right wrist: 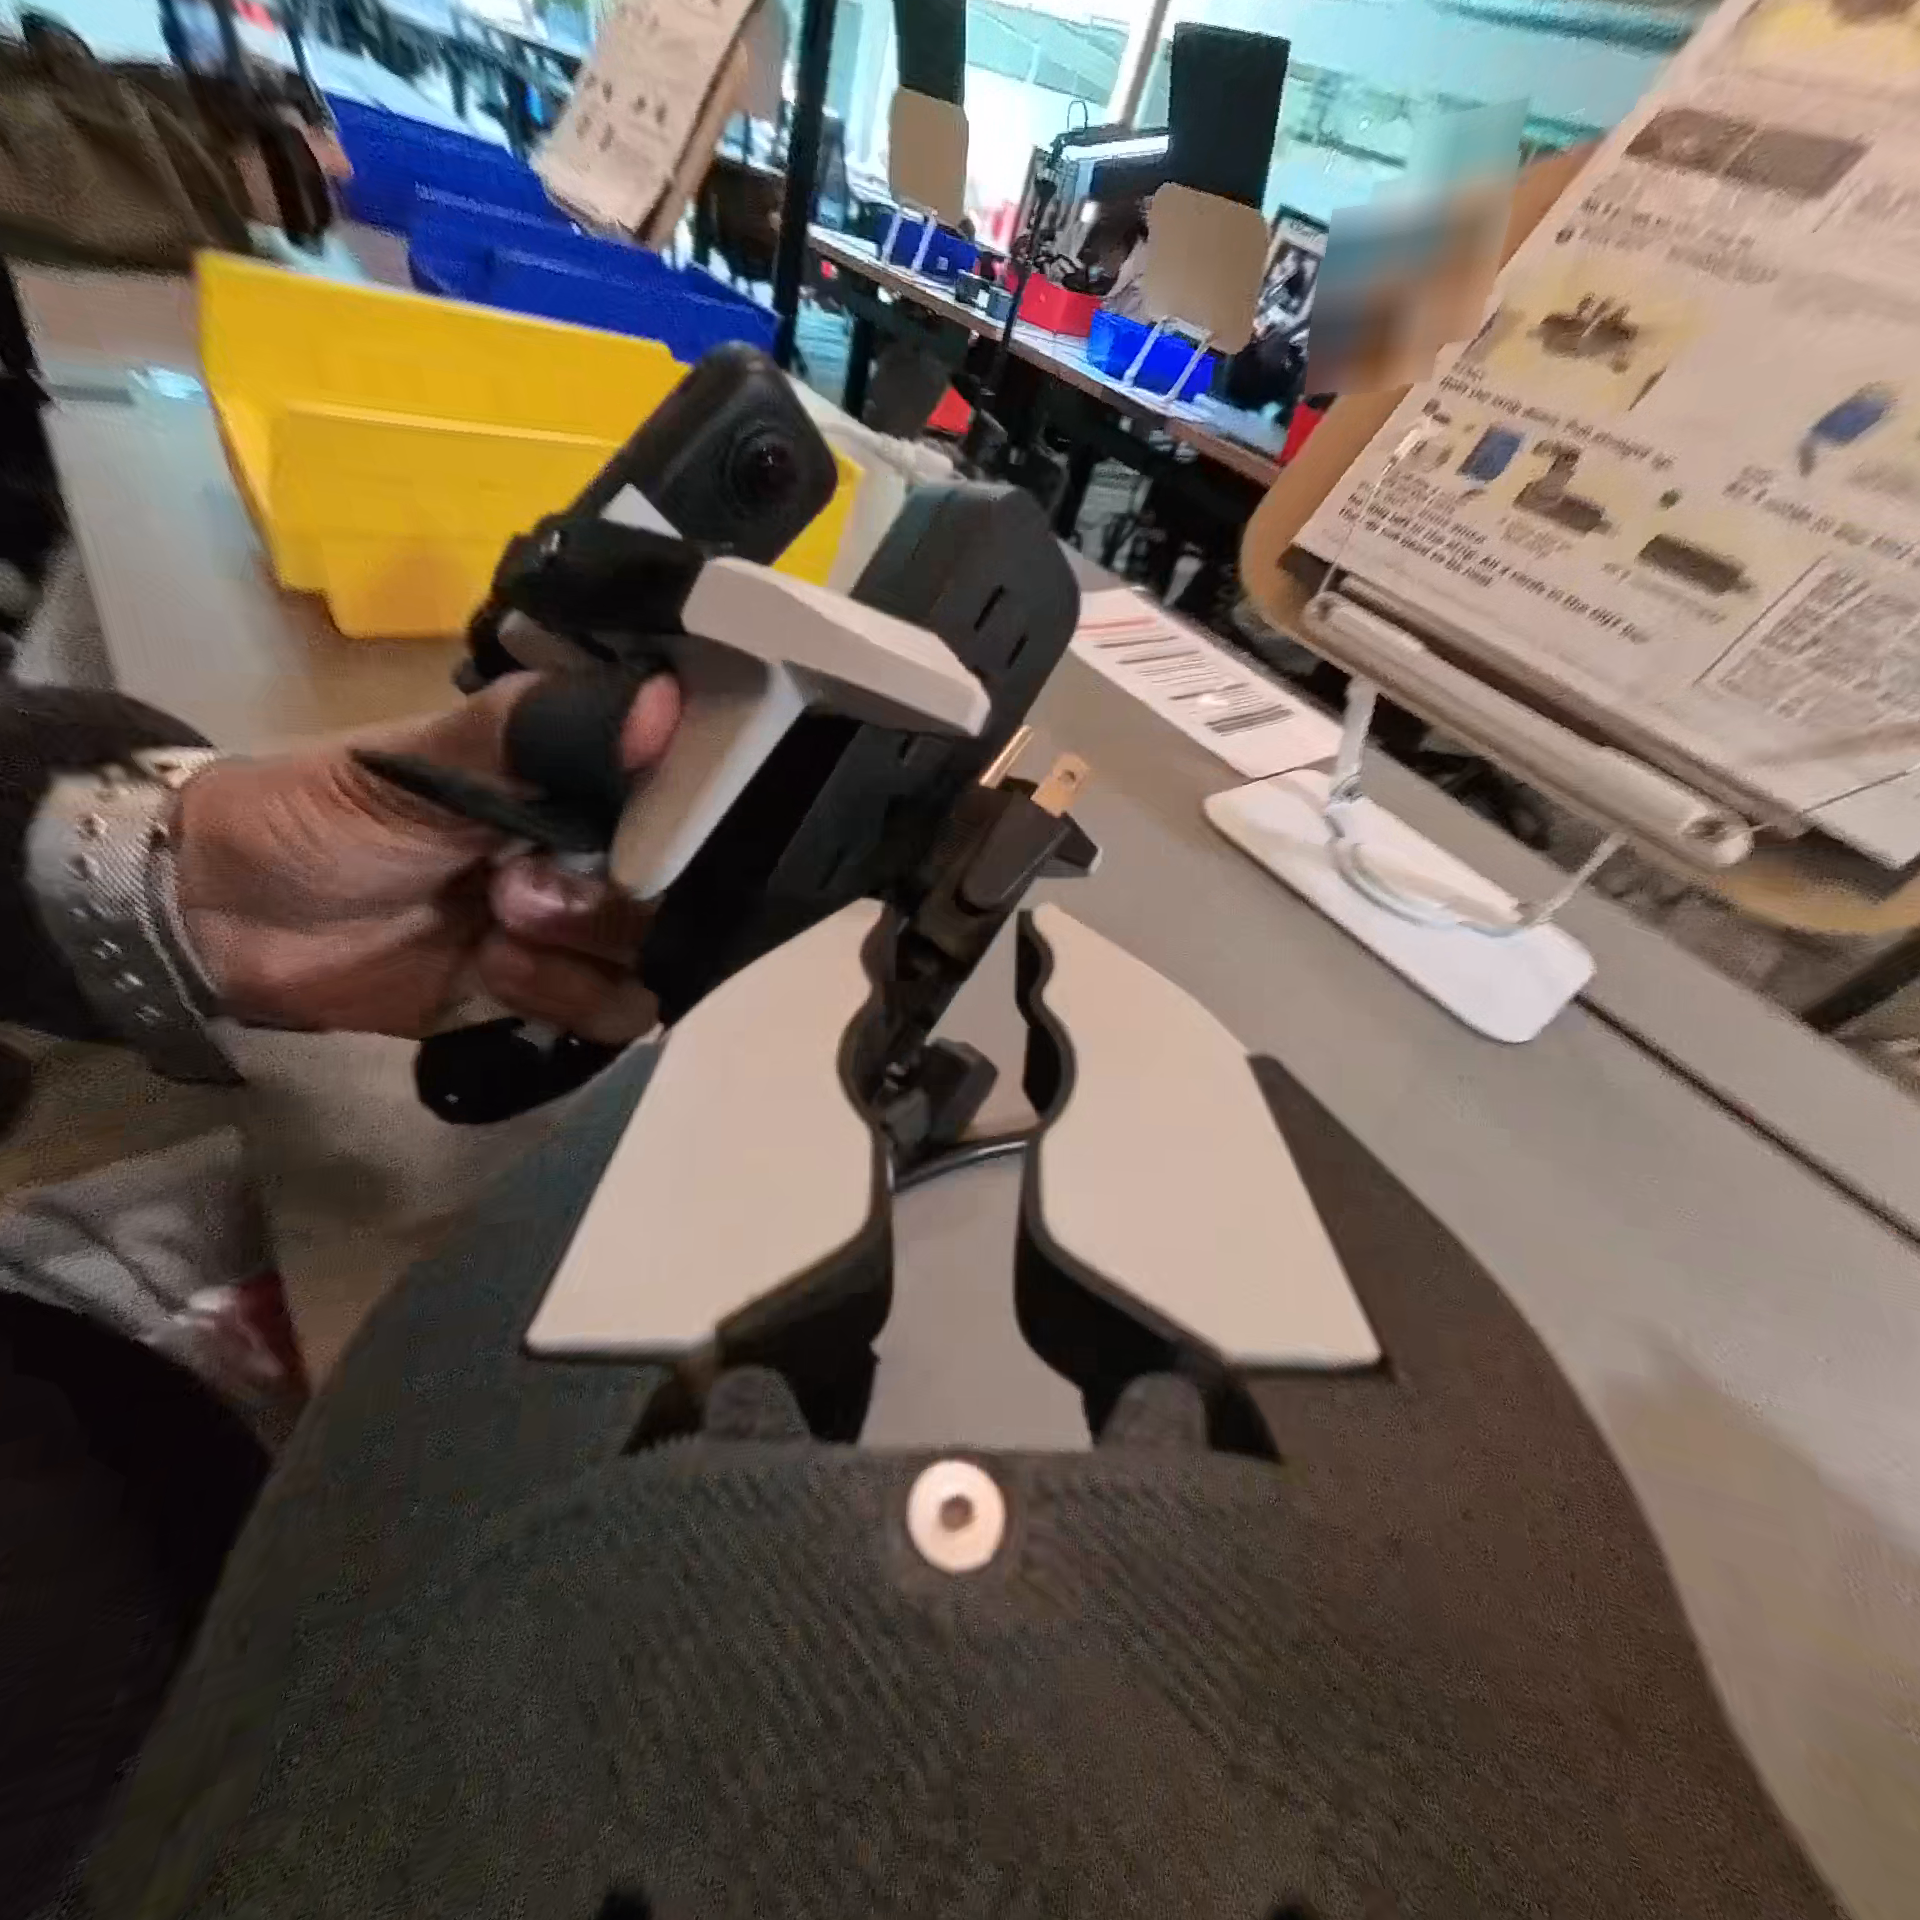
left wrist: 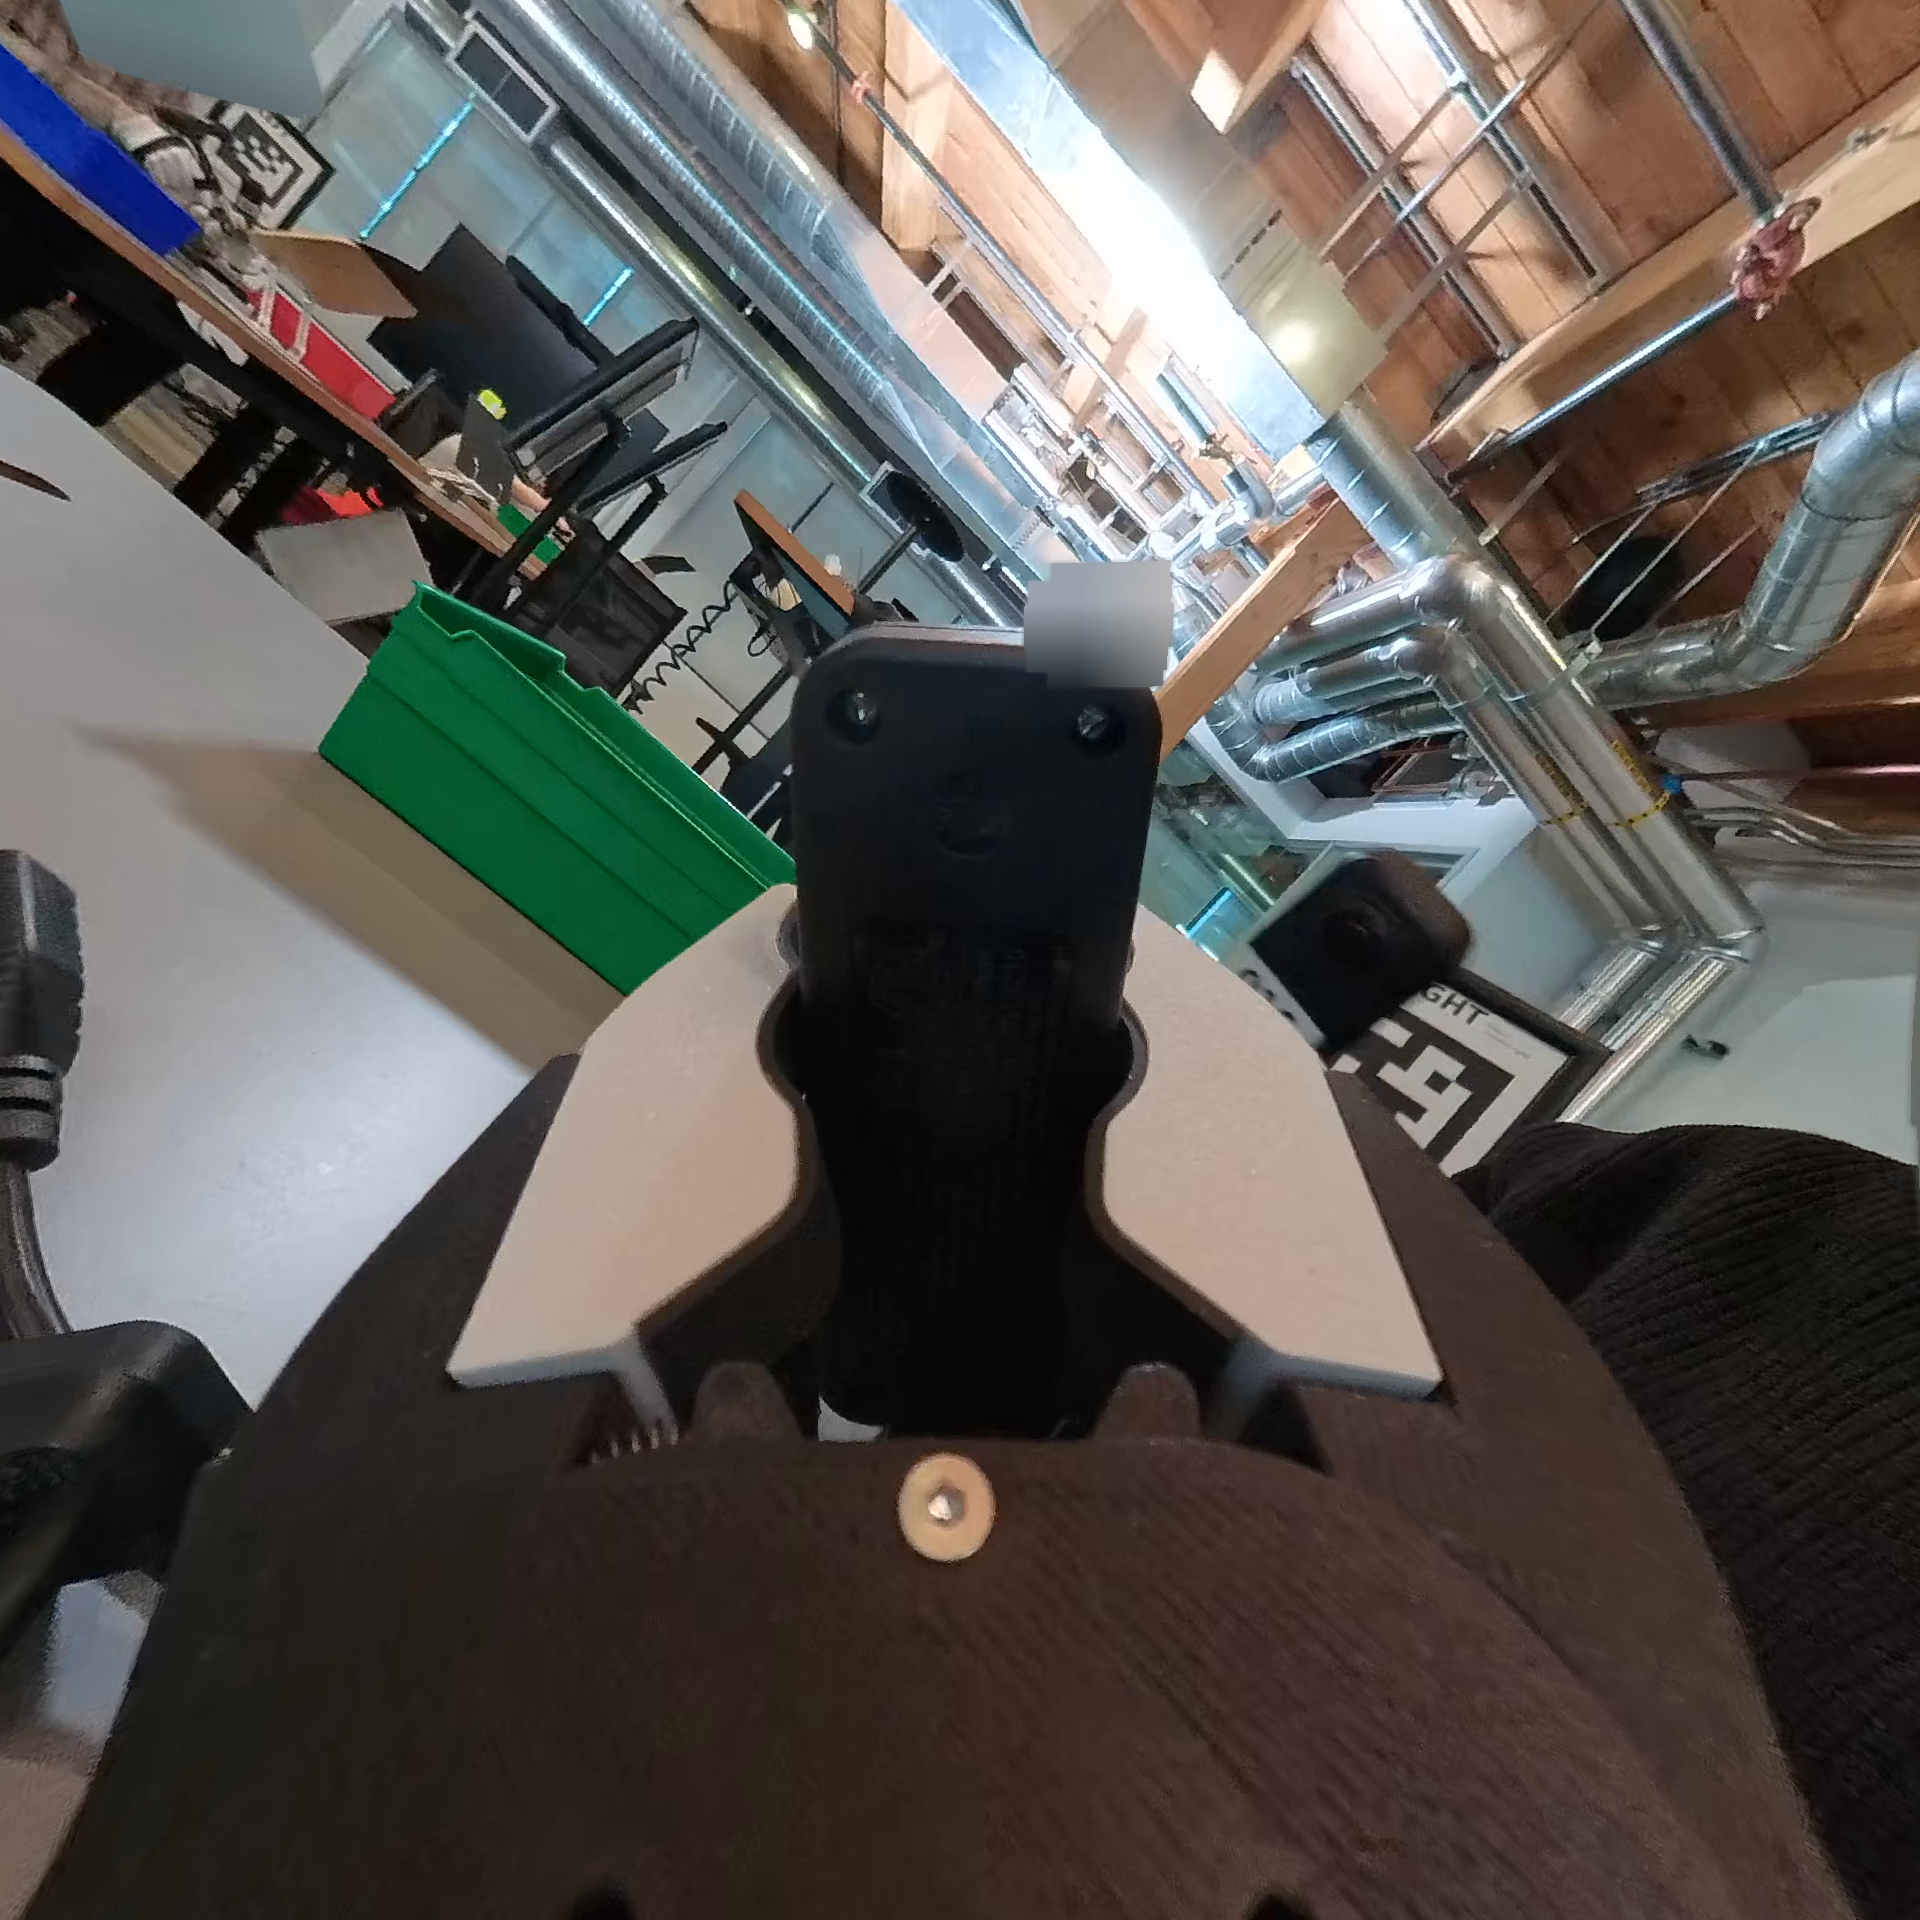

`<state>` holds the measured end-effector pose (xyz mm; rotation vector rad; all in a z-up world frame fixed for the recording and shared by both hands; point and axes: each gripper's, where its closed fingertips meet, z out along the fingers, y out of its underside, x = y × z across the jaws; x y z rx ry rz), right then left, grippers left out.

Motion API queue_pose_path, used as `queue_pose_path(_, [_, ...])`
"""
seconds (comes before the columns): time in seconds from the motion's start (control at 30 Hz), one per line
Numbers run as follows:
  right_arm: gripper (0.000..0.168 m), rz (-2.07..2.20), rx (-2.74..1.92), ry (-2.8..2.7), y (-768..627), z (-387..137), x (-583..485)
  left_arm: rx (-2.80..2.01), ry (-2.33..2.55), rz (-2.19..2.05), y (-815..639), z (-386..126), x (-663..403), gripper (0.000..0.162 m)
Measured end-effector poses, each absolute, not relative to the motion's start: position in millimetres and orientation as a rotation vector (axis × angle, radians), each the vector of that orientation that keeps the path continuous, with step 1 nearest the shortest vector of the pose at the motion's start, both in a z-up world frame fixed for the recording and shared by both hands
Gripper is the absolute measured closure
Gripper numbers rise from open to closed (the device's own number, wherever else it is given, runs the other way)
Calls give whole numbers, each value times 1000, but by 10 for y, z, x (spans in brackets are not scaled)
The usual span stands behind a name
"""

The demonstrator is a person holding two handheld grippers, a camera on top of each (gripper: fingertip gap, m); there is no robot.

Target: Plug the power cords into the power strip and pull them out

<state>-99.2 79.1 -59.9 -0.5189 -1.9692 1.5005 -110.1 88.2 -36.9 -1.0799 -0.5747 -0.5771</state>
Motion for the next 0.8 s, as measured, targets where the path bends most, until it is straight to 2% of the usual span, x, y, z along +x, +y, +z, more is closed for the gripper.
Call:
queue_pose_path(0.07, [136,1673,-675,-1994,790,-639,-1020,-1065,-585,-591,888,-382,-1101,110])
queue_pose_path(0.17, [131,1845,-817,-2011,759,-695,-1030,-1052,-605,-591,907,-406,-1108,110])
queue_pose_path(0.27, [145,1803,-774,-1991,711,-702,-999,-1025,-637,-600,908,-442,-1138,110])
queue_pose_path(0.37, [146,1657,-684,-1987,707,-701,-994,-1022,-630,-605,900,-442,-1136,111])
queue_pose_path(0.53, [148,1703,-694,-1986,824,-631,-996,-1047,-583,-614,871,-420,-1115,111])
queue_pose_path(0.8, [150,1560,-516,-2040,988,-621,-970,-1259,-556,-758,957,-652,-1018,110])
